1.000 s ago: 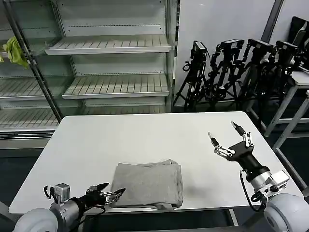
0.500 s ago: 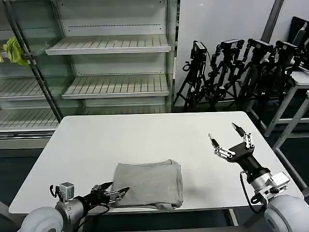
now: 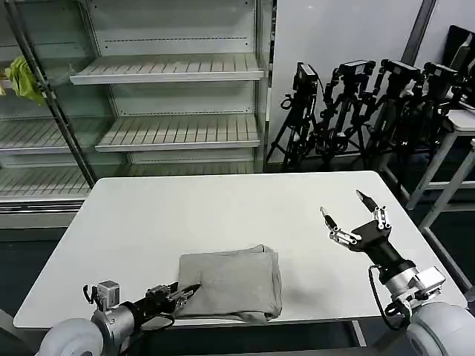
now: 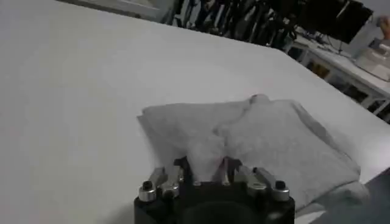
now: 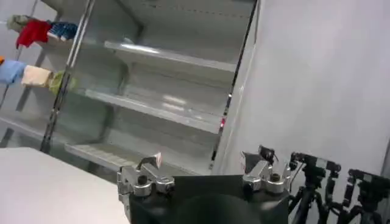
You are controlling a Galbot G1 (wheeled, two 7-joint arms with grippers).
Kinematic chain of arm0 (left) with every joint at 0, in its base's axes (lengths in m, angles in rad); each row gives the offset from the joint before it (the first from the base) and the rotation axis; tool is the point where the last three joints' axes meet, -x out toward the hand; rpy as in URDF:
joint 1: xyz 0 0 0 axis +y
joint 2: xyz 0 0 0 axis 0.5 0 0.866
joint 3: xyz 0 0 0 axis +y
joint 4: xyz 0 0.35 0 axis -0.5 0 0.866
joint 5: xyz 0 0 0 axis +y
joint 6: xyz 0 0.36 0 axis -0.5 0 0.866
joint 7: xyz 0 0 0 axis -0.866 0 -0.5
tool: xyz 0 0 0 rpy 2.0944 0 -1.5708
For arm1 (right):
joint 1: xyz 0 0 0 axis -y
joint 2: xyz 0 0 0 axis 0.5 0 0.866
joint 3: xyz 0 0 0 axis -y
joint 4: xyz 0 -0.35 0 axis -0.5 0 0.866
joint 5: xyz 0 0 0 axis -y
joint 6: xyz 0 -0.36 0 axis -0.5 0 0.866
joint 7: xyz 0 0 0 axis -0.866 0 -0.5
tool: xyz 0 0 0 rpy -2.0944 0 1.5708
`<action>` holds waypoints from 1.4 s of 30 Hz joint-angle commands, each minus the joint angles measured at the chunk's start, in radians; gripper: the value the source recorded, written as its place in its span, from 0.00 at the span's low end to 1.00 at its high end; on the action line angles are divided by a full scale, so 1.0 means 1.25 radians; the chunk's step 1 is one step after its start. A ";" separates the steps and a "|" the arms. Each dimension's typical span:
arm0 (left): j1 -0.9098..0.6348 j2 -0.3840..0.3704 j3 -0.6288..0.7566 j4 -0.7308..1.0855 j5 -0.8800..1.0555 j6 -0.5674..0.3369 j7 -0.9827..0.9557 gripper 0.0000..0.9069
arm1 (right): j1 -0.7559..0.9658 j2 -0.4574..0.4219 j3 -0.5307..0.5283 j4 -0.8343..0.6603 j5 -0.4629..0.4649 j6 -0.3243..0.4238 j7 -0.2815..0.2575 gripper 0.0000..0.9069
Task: Fold and organize the clothes.
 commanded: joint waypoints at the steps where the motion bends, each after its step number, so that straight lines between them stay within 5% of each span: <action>1: 0.000 -0.007 0.002 -0.005 0.010 0.000 0.004 0.06 | -0.007 0.002 0.003 0.003 -0.002 0.001 -0.001 1.00; 10: 0.020 0.030 -0.063 -0.002 0.019 0.000 0.008 0.06 | -0.011 0.000 0.012 0.008 0.002 0.005 -0.003 1.00; 42: 0.240 0.258 -0.629 0.168 0.066 0.003 0.001 0.06 | 0.073 -0.011 -0.025 -0.046 0.044 0.054 -0.039 1.00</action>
